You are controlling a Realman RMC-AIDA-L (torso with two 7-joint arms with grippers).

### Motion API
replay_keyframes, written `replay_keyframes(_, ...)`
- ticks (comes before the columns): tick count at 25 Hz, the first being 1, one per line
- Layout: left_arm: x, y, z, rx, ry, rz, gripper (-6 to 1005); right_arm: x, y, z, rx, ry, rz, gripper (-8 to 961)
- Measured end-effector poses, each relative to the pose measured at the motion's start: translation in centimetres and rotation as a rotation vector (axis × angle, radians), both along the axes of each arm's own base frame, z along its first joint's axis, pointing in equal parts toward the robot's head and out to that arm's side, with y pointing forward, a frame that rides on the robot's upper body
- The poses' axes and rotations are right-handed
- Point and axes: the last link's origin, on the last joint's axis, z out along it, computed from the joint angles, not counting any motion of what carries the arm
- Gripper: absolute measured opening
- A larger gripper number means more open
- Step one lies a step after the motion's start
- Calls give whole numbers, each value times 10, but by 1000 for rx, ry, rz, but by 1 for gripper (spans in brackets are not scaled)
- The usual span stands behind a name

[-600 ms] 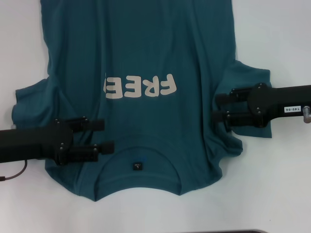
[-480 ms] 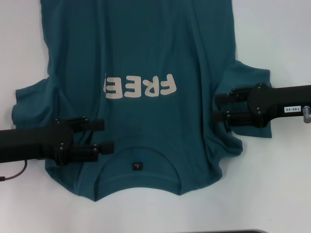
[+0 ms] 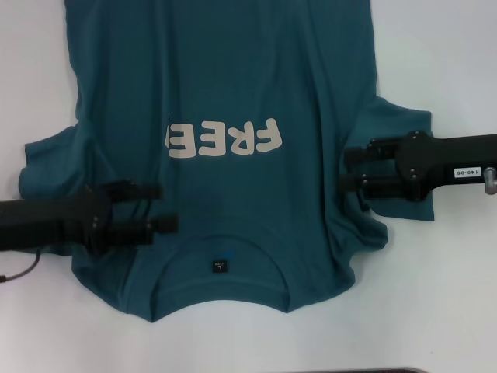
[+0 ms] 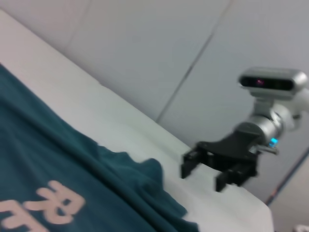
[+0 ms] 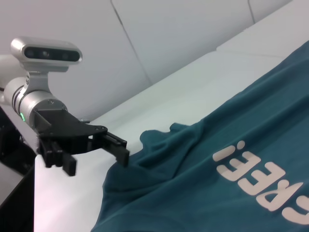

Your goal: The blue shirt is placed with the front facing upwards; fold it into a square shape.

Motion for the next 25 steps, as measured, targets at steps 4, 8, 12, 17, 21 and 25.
replay_keyframes(4,-9,10,10,49,4,104,843,0,0,-1,5,7,-5,606)
replay_keyframes(8,-21,19,22,95,20,224,843,1,-1,-1,12,13,-14,606)
replay_keyframes(12,-27,22,29,93,28,278,844,1,0,0,19,18,-19,605)
replay_keyframes(17,-38,23,39,101,45,352,843,1,1,1,23,19,-18,604)
replay_keyframes(21,-54,22,49,132,78,435,842,1,1,2,30,21,-21,603)
replay_keyframes(25,-65,18,53,156,101,482,841,1,2,3,34,22,-23,602)
